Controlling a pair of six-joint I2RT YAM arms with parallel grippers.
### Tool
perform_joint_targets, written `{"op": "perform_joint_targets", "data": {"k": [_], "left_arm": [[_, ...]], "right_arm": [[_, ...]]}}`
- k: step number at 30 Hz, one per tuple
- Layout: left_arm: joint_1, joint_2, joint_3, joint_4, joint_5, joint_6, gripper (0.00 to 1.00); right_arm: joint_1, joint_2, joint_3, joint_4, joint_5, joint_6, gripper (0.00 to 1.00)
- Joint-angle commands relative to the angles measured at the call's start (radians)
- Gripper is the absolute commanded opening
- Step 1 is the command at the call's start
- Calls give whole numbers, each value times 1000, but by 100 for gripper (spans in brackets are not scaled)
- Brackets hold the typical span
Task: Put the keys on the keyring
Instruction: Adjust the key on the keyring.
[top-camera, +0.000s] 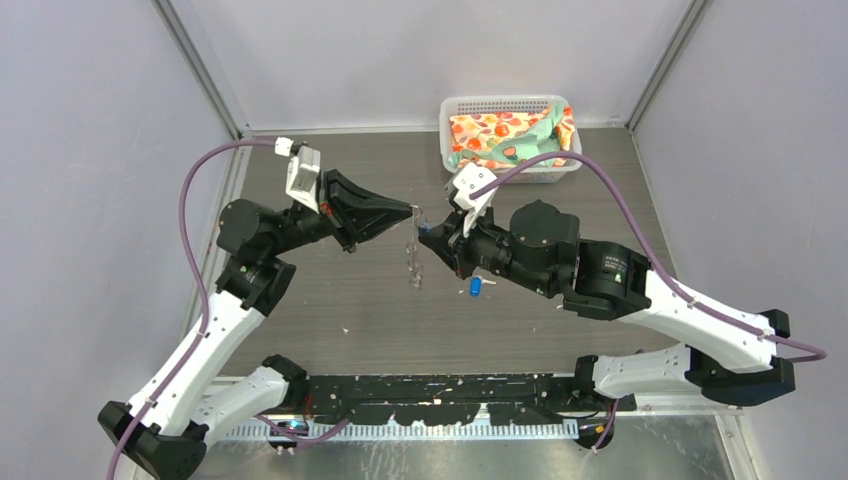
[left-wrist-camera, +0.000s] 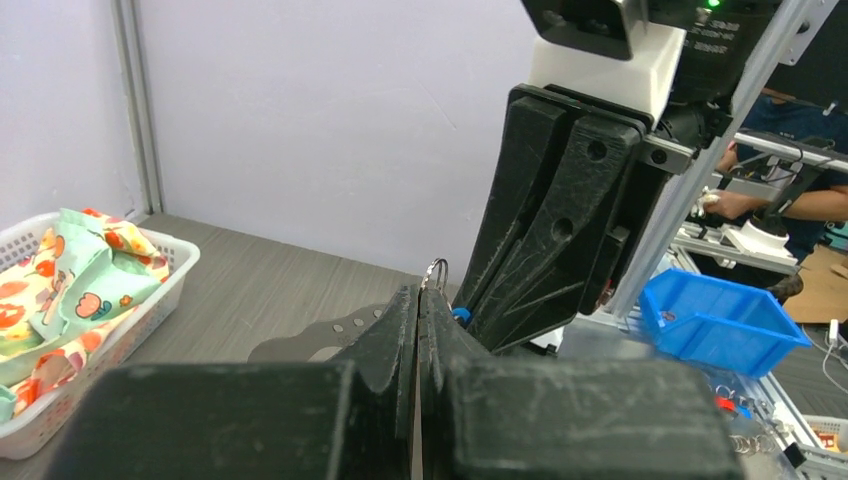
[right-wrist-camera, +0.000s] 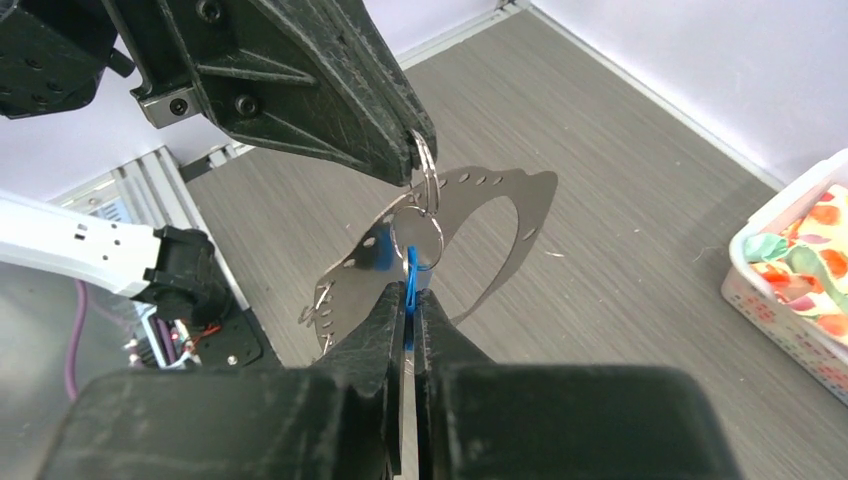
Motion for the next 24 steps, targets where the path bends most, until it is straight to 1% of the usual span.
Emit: {"op": "perform_joint_targets", "data": {"k": [1, 3, 4, 5, 6, 7, 9, 10, 13, 15, 18, 24], "left_arm": [[4, -32, 6, 107, 8, 29, 0], [5, -32, 5, 114, 15, 28, 0], [4, -32, 4, 117, 20, 28, 0], [4, -32, 4, 120, 27, 29, 0], [4, -32, 4, 121, 32, 30, 0], [4, -33, 3, 118, 35, 31, 0], [4, -36, 3, 112, 48, 32, 0], [4, -37, 4, 111, 51, 32, 0], [4, -38, 3, 111, 58, 28, 0], [4, -38, 2, 112, 66, 26, 0], [4, -37, 1, 107, 72, 23, 0], [4, -34, 7, 98, 69, 10, 0]], "right_arm": [[-37, -31, 21, -44, -104, 60, 7], [-69, -35, 21, -38, -161, 84, 14], [-92, -31, 26, -42, -189, 97, 21], [-109, -26, 35, -47, -215, 111, 34], [-123, -24, 47, -56, -235, 118, 39], [-137, -23, 59, -64, -256, 126, 44], [-163, -32, 88, -94, -284, 128, 49], [-174, -38, 103, -105, -326, 129, 52], [-205, -64, 132, -108, -386, 129, 57], [-215, -74, 148, -93, -399, 124, 58], [-223, -69, 162, -43, -417, 109, 58], [-236, -4, 192, 4, -485, 102, 56]]}}
